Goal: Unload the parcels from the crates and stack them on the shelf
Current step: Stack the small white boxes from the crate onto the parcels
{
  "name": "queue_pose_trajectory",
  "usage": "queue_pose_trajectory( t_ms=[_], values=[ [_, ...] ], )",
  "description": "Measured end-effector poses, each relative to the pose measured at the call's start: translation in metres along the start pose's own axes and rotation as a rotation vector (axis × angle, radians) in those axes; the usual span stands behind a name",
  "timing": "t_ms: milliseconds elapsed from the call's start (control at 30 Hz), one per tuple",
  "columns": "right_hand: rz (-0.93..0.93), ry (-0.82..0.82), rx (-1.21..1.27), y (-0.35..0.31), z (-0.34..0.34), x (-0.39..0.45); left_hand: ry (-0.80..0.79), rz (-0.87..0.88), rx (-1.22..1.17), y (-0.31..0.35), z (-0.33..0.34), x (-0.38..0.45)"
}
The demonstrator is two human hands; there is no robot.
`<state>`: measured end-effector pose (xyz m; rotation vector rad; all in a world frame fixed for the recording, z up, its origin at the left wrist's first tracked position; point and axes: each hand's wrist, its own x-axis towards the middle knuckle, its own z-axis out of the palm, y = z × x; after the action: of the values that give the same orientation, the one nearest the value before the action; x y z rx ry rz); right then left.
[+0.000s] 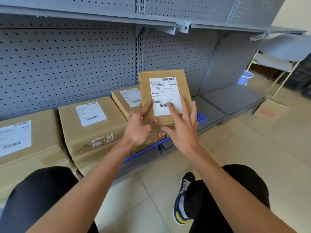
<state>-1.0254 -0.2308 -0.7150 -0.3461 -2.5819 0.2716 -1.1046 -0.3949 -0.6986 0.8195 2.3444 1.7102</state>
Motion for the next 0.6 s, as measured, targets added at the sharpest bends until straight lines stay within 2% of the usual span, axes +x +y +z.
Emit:
queue_pose_trajectory(
  t_ms=[267, 600],
  values=[
    [0.036, 0.006, -0.096, 0.082, 0.001, 0.012, -0.099, -0.034, -0.075, 0.0, 0.076, 0.048],
    [-0.035, -0.049, -0.111, 0.169, 0.051, 0.079, -0.095, -0.078, -0.089, -0.025, 0.138, 0.133]
  ],
)
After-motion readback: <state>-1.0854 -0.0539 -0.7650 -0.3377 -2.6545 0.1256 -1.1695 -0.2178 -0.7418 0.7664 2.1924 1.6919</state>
